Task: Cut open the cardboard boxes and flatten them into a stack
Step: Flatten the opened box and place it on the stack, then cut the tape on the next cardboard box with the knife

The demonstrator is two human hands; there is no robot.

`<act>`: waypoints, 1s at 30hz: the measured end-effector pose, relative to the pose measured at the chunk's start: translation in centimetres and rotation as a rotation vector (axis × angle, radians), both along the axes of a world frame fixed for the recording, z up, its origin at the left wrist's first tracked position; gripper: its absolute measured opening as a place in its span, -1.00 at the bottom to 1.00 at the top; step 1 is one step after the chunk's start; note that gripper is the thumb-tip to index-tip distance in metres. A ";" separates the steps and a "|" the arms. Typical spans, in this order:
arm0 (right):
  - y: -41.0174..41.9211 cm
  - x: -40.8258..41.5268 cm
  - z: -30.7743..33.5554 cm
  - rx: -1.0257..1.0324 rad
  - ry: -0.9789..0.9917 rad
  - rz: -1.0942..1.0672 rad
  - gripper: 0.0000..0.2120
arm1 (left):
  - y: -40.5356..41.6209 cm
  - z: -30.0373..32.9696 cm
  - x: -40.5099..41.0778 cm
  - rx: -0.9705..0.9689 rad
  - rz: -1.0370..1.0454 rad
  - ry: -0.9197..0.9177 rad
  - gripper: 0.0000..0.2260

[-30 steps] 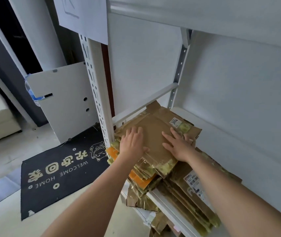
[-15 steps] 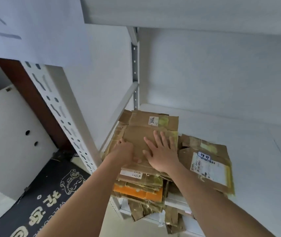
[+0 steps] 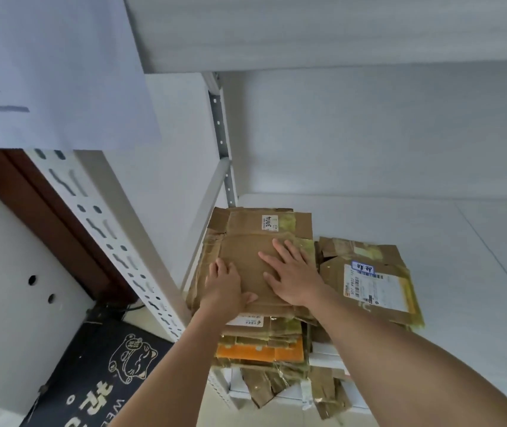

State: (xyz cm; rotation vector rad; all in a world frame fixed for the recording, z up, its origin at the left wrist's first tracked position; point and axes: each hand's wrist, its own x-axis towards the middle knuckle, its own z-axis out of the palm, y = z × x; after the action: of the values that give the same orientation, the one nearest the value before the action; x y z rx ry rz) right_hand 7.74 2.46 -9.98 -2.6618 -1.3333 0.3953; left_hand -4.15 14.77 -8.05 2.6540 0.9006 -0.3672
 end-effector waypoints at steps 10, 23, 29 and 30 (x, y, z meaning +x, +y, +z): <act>-10.9 0.3 6.5 0.117 -0.175 -0.095 -0.53 | -5.2 5.4 3.0 -0.062 -0.037 -0.136 -0.56; -45.7 8.8 8.8 0.124 -0.191 -0.504 -0.51 | -36.6 9.5 16.5 0.028 -0.446 -0.133 -0.39; -66.0 12.9 7.7 0.027 -0.136 -0.805 -0.51 | -52.3 7.9 22.7 0.009 -0.590 -0.136 -0.40; -67.9 13.7 7.7 0.030 -0.123 -0.827 -0.51 | -54.3 7.6 23.6 -0.001 -0.609 -0.130 -0.40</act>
State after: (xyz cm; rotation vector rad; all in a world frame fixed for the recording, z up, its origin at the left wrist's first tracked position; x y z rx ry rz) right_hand 21.40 -65.47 -2.26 -2.9300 -0.1648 0.0979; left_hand 19.45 -39.57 -0.46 2.8605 0.0338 -0.3193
